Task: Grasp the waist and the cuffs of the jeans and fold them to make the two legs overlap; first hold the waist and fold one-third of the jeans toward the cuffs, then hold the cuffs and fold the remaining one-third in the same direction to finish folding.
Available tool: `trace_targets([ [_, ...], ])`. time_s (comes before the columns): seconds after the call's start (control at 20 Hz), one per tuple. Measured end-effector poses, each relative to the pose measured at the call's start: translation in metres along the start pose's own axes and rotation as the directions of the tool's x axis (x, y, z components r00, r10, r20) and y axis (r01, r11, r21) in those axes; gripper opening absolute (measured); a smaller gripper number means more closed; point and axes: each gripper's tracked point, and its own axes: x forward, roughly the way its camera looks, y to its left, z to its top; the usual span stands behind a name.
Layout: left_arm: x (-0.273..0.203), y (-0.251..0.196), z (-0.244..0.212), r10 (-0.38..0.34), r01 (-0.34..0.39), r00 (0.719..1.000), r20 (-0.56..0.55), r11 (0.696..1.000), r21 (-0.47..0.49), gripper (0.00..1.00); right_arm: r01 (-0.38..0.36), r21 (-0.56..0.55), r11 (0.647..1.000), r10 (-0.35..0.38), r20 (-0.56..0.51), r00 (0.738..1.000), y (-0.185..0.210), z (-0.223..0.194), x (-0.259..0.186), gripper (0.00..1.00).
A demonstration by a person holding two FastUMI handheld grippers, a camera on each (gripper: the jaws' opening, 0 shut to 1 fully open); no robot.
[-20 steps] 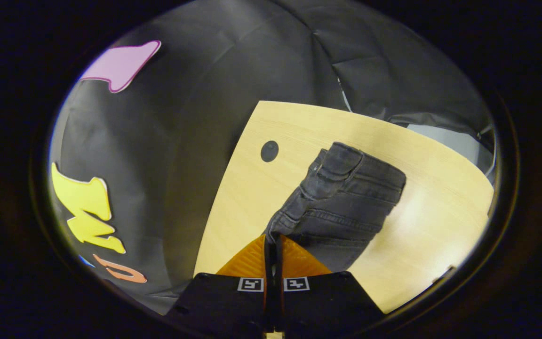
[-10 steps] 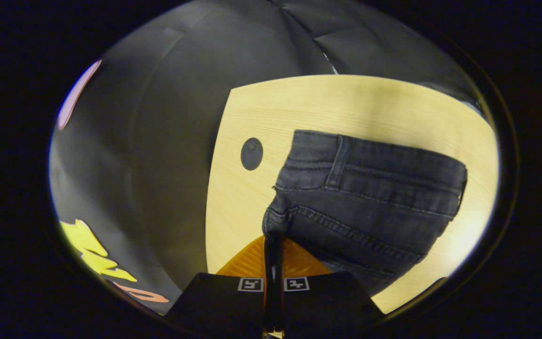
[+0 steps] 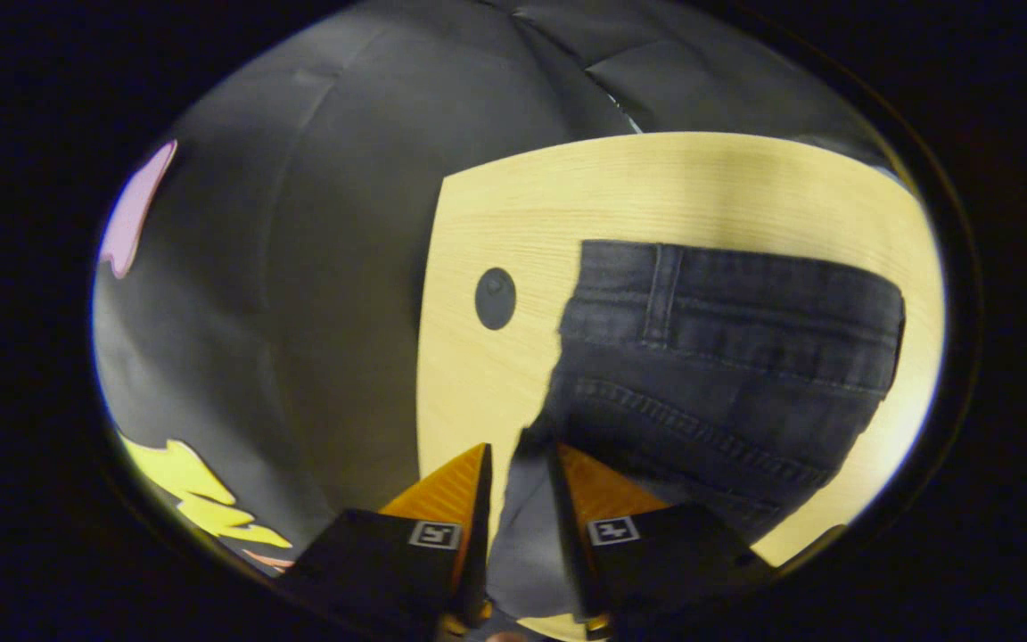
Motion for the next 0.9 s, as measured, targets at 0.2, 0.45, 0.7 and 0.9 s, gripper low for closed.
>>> trace_targets([
  [0.2, 0.01, -0.05, -0.002, -0.075, 0.071, 0.996, 0.045, 0.994, 0.089, 0.99, -0.044, -0.024, 0.999, 0.045, 0.035, 0.998, 0.013, -0.007, -0.025, 0.8],
  [0.45, -0.139, -0.12, -0.015, -0.228, 0.136, 0.957, 0.179, 0.898, 0.418, 0.99, -0.058, -0.363, 0.93, 0.106, 0.112, 0.988, 0.036, -0.031, -0.078, 0.88],
  [0.7, -0.263, -0.166, -0.082, -0.44, 0.083, 0.848, 0.296, 0.661, 0.746, 0.99, 0.045, -0.796, 0.604, 0.228, 0.226, 0.947, 0.068, -0.085, -0.166, 0.88],
  [0.9, -0.327, -0.183, -0.127, -0.612, -0.003, 0.721, 0.326, 0.467, 0.884, 0.99, 0.146, -0.918, 0.369, 0.384, 0.293, 0.876, 0.082, -0.135, -0.226, 0.89],
])
